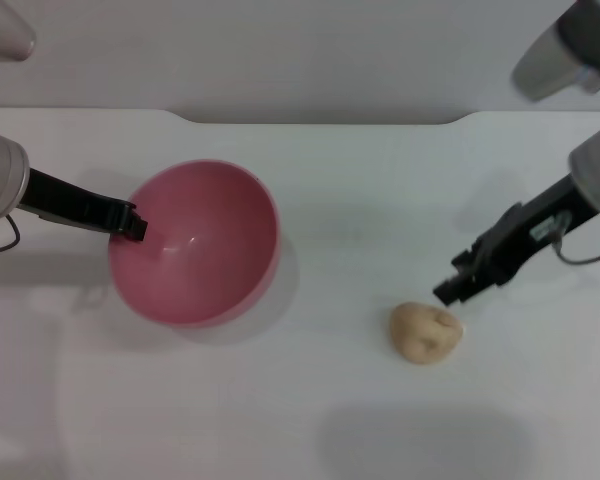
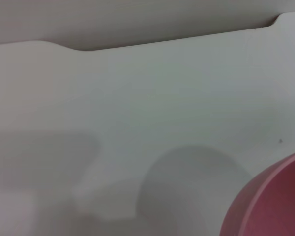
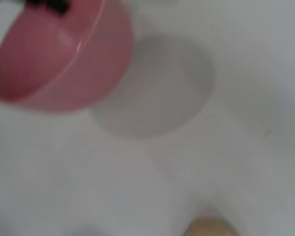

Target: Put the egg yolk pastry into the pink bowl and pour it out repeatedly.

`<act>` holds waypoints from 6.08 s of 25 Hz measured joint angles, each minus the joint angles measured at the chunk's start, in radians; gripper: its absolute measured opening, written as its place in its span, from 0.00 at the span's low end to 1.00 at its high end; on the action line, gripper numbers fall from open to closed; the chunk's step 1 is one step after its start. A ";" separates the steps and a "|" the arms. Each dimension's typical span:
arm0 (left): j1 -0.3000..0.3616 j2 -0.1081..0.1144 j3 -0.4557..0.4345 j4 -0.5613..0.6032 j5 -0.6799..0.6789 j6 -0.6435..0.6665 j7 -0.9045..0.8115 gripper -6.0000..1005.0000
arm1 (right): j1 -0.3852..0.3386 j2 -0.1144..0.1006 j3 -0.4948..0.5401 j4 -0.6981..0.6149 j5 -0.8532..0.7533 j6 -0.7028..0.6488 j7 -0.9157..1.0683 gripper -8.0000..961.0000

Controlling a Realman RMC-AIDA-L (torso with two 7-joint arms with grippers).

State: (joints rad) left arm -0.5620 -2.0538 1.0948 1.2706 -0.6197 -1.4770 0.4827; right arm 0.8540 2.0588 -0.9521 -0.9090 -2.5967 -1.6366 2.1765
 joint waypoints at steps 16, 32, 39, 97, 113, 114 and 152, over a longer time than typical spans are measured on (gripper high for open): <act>-0.002 0.001 -0.013 -0.004 -0.009 0.005 0.002 0.00 | -0.013 0.026 -0.514 0.035 0.100 0.250 0.026 0.47; -0.007 0.003 -0.015 -0.003 -0.008 0.004 0.002 0.00 | -0.036 0.023 -0.467 -0.014 0.145 0.292 0.015 0.38; -0.061 0.000 0.038 -0.088 -0.001 0.016 0.001 0.00 | -0.099 0.026 -0.416 -0.308 0.351 0.289 -0.066 0.32; 0.257 -0.021 1.429 -0.353 -0.298 2.420 1.000 0.00 | -0.355 0.012 -0.026 -0.075 0.399 0.533 -0.007 0.56; 0.287 -0.008 1.264 -0.124 -0.679 2.267 1.008 0.00 | -0.352 0.015 -0.085 -0.071 0.471 0.532 -0.110 0.56; 0.310 -0.007 1.171 -0.061 -0.740 2.159 1.009 0.00 | -0.347 0.015 -0.113 -0.071 0.487 0.529 -0.128 0.56; 0.109 0.046 -0.185 0.073 -0.016 -0.196 0.125 0.00 | -0.229 0.024 -0.758 0.087 0.574 0.808 -0.168 0.59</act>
State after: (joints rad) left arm -0.4527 -2.0078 0.9098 1.3439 -0.6361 -1.6728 0.6073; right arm 0.6250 2.0831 -1.7104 -0.8222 -2.0224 -0.8283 2.0088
